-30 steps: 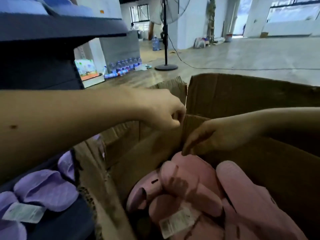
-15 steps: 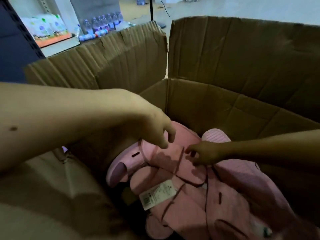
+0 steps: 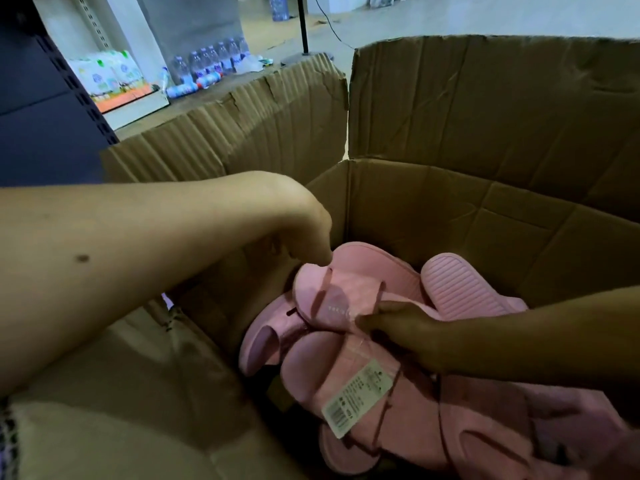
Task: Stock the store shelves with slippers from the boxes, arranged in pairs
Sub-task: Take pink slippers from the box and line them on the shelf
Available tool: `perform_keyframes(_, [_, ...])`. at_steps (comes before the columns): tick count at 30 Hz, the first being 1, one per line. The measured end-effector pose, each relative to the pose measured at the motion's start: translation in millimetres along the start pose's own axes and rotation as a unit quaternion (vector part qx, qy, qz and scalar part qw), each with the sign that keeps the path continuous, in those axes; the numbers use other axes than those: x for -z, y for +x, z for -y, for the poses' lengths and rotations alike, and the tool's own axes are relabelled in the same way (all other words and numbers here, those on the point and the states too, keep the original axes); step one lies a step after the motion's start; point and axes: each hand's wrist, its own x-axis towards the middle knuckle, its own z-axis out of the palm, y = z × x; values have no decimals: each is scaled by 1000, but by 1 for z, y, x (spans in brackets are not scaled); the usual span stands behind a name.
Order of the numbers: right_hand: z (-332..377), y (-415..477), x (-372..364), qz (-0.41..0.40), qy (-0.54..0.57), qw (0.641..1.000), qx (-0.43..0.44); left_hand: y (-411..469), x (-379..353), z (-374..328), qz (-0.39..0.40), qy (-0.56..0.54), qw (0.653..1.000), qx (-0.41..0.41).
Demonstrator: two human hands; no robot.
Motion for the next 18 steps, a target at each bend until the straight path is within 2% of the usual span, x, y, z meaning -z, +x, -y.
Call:
perform_keyframes(4, [26,-24,-4,16,120,991,61,2,-1,2,11,-73,997,3])
perform_keyframes(8, [60,-43,-1,-15,191,970,152,4,6,3,-44,-167,985,10])
perform_keyframes(10, [73,-51,0,-34,177,965,189,6,11,3,-78,-230,970,3])
perform_keyframes(13, [77,-57,1,-20,137,964,225,7,12,7,-104,-336,936,-11])
perform_keyframes(16, [69,-55,8,-4,31,972,232,6,6,13,-132,-398,907,-28])
perform_keyframes(18, [62,-51,15,-2,-40,969,243,4,3,12,-177,-426,887,-33])
